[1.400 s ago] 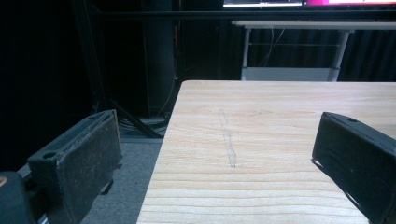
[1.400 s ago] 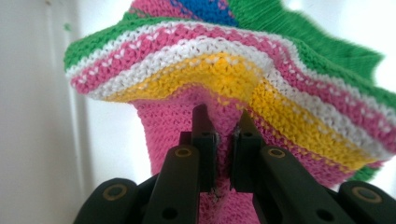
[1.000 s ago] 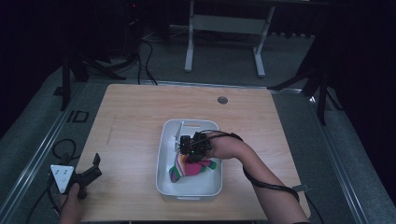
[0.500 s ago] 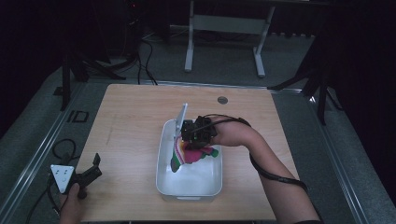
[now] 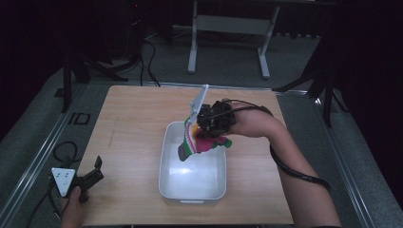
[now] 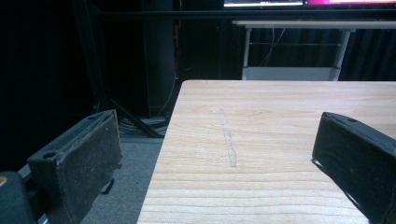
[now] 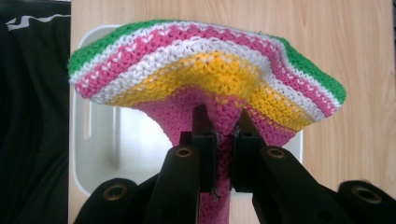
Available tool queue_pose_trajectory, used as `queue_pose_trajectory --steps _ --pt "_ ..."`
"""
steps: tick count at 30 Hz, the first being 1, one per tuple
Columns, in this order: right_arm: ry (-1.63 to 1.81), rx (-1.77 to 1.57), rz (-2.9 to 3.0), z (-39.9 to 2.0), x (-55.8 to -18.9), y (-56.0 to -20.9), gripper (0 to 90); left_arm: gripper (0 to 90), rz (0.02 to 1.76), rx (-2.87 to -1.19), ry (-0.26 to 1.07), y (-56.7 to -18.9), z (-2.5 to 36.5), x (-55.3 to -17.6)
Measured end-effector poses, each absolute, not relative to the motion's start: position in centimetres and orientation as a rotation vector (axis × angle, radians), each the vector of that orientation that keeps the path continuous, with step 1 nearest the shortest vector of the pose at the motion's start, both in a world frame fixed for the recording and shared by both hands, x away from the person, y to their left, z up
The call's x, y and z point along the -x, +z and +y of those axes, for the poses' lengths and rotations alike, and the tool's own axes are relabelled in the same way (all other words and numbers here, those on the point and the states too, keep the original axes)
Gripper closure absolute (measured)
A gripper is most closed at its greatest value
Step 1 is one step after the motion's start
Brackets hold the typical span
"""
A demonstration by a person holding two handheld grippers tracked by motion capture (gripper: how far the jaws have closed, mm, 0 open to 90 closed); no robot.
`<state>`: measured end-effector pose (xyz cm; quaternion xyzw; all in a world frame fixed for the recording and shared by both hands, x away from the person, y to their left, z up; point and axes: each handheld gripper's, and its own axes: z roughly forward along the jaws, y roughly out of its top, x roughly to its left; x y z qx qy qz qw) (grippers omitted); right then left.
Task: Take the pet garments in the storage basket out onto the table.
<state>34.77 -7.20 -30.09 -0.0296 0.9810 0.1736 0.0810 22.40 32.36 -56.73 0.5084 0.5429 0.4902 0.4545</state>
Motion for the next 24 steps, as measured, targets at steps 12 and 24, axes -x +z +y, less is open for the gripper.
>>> queue_pose_trajectory --steps 12,24 --pt "0.513 -0.086 2.882 -13.6 -35.7 -27.9 83.1 1.8 1.339 -1.257 1.214 -56.7 32.3 -22.4" --pt "0.477 -0.297 2.874 -20.9 -36.5 -29.1 83.0 1.8 1.337 -1.258 1.211 -56.7 32.3 -22.4"
